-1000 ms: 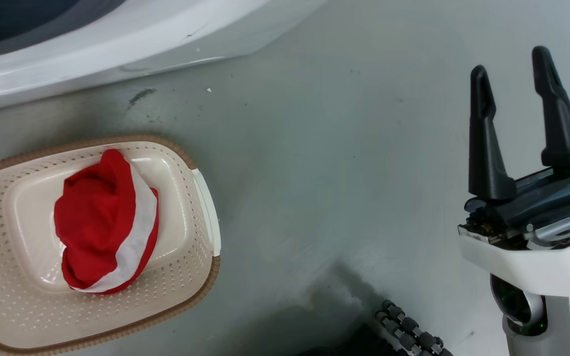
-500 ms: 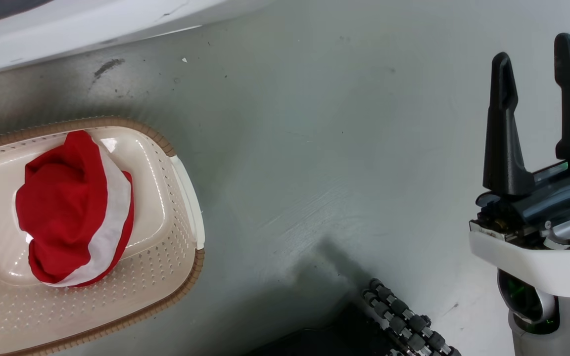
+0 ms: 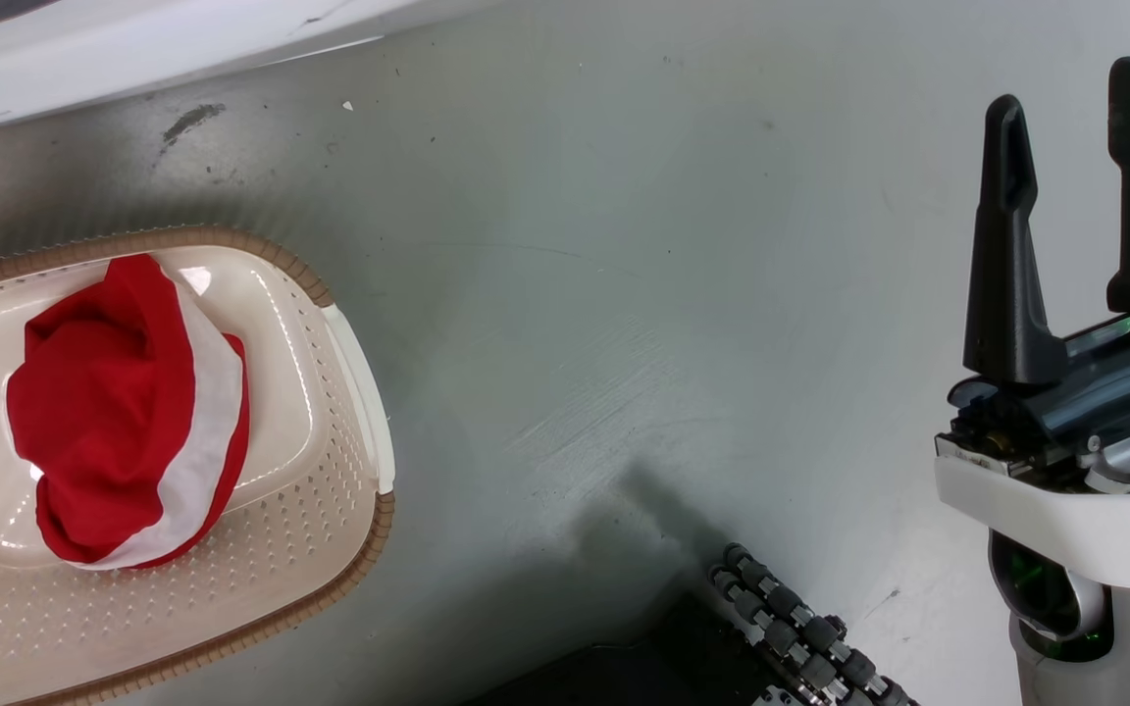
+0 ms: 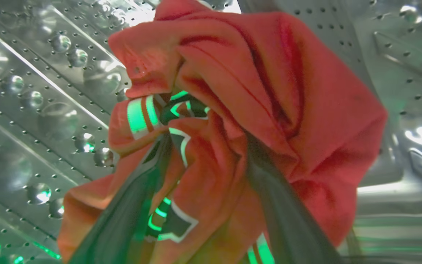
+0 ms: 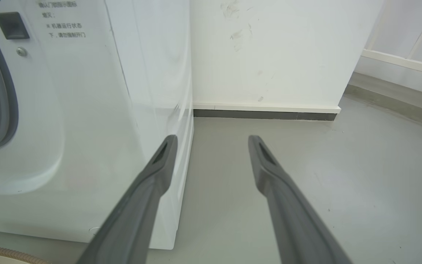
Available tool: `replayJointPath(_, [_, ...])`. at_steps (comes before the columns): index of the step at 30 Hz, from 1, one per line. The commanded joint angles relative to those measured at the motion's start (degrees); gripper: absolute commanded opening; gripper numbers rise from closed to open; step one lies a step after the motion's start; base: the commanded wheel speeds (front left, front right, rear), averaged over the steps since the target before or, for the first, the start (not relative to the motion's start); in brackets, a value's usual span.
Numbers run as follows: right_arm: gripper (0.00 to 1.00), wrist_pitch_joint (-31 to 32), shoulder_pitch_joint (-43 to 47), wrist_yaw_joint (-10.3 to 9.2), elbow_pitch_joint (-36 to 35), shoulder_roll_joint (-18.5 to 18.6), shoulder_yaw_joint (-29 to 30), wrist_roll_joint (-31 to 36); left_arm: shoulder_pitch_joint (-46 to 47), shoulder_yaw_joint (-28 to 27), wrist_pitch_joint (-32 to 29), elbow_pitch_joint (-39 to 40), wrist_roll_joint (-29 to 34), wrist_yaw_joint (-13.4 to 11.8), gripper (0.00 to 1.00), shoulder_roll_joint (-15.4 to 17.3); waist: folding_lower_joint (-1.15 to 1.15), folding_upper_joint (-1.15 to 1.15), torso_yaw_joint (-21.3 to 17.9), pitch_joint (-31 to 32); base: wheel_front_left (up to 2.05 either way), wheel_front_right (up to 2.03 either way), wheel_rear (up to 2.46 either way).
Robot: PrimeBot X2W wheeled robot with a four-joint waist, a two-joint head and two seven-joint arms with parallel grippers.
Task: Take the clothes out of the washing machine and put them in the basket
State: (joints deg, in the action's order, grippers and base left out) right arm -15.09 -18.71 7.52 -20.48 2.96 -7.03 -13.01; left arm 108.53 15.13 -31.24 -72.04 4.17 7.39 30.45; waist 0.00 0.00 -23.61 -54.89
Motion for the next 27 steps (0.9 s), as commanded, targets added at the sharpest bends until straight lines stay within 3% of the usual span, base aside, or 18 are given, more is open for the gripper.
replayJointPath(1, [1.00,-0.1,-0.5,-0.05,-0.2,-0.2,0.1,-0.3,-1.4,-0.2,-0.1,-0.9,-0.8,-0.1,1.00,0.5,0.00,0.00,0.0,-0.1,0.00,0.00,0.00])
replayJointPath(4, [1.00,-0.1,-0.6,-0.05,-0.2,-0.2,0.1,-0.3,-1.7,0.3,0.5,-1.2,-0.7,-0.2,1.00,0.9,0.00,0.00,0.0,-0.4,0.00,0.00,0.00])
replayJointPath(5, [1.00,-0.1,-0.8,-0.05,-0.2,-0.2,0.1,-0.3,-1.8,0.8,0.8,-1.2,-0.2,-0.2,0.46,1.2,0.00,0.00,0.0,-0.5,0.00,0.00,0.00])
replayJointPath(6, [1.00,-0.1,-0.9,-0.06,-0.2,-0.2,0.0,-0.2,-1.8,1.1,1.4,-1.1,-0.1,-0.1,0.00,1.4,0.00,0.00,0.0,-0.6,0.00,0.00,0.00])
replayJointPath(17, [1.00,-0.1,-1.0,-0.06,0.7,-0.2,0.0,0.5,-2.1,1.9,8.5,-0.6,-1.5,-0.2,0.00,0.8,0.00,0.00,0.7,0.7,0.00,0.00,0.00])
replayJointPath(27, [1.00,-0.1,0.1,-0.05,2.1,-0.1,-0.1,2.7,-7.3,1.1,17.9,-0.9,-4.8,-0.2,0.00,-1.0,0.00,0.00,3.2,7.5,0.00,0.00,0.00])
